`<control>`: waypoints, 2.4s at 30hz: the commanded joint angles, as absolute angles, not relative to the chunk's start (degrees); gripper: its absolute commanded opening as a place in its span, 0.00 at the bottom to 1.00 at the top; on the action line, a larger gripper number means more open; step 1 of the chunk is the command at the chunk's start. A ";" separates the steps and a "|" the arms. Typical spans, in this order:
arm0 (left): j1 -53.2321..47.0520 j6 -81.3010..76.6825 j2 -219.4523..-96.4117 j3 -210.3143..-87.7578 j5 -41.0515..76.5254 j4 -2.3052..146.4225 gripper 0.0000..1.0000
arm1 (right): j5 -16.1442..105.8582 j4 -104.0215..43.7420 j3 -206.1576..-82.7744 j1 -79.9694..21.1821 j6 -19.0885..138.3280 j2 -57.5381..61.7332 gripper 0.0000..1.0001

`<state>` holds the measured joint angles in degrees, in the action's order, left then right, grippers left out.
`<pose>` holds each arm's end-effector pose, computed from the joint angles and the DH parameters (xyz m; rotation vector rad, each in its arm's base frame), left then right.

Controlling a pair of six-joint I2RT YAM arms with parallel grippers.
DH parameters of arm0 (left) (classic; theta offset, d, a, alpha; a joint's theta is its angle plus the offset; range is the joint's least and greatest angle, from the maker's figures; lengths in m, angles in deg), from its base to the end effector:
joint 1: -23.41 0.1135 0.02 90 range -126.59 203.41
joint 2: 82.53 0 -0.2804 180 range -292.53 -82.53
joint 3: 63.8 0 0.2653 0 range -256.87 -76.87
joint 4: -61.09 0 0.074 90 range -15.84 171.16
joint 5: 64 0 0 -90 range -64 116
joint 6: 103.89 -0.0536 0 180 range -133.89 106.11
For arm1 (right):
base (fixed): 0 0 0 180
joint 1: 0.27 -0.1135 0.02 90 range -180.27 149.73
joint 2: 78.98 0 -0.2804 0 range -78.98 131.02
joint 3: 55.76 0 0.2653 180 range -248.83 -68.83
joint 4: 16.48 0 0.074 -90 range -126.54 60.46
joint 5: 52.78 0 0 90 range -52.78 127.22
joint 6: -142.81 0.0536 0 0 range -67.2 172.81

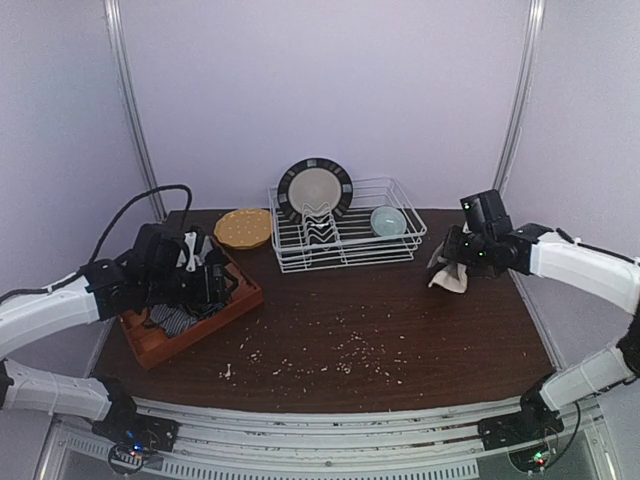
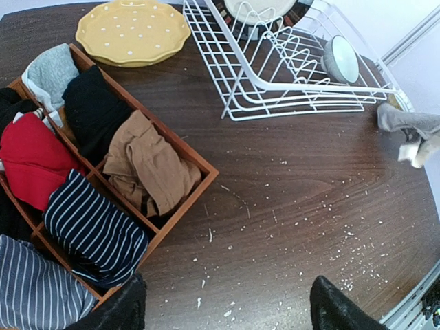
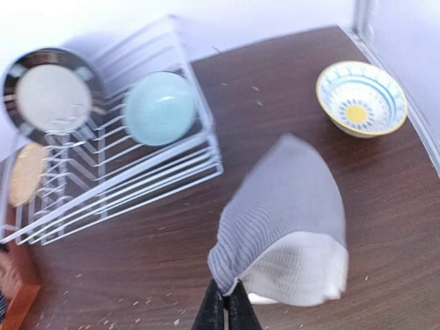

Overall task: Roll the underwear
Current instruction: Pick up the underwear from the corner of the board, then place the underwear at the center of the board, then pick up the underwear from the center of the board.

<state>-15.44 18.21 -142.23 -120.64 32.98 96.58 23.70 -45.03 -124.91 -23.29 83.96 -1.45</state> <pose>0.1935 -0.1475 0.2634 0.0673 2.2879 -0.5290 0.3019 0.1147 0.2728 0.2863 2.1889 0.2685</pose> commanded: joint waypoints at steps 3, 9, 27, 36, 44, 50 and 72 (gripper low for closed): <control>-19.65 17.84 -139.64 -119.19 31.59 92.65 0.76 | 28.18 -56.14 -123.17 -36.58 78.81 -19.29 0.00; -23.55 16.54 -132.84 -117.24 34.12 91.01 0.77 | 48.71 -64.75 -130.49 -47.39 76.45 -21.54 0.00; -27.31 18.65 -122.75 -112.15 36.54 98.21 0.78 | 37.92 -60.56 -136.99 -57.26 69.76 1.66 0.71; -27.43 18.46 -126.70 -109.84 34.30 94.25 0.78 | 38.59 -43.21 -115.41 -46.58 72.55 -0.47 0.74; -34.77 25.57 -142.82 -112.36 31.98 88.32 0.78 | 45.89 -36.61 -118.82 -42.68 73.00 13.29 0.74; -36.68 31.21 -153.61 -115.90 30.82 89.61 0.77 | 44.72 -31.73 -118.24 -41.27 75.12 17.77 0.58; -37.23 31.63 -177.50 -127.44 20.46 84.35 0.73 | 42.90 -32.53 -114.71 -41.80 74.32 13.20 0.00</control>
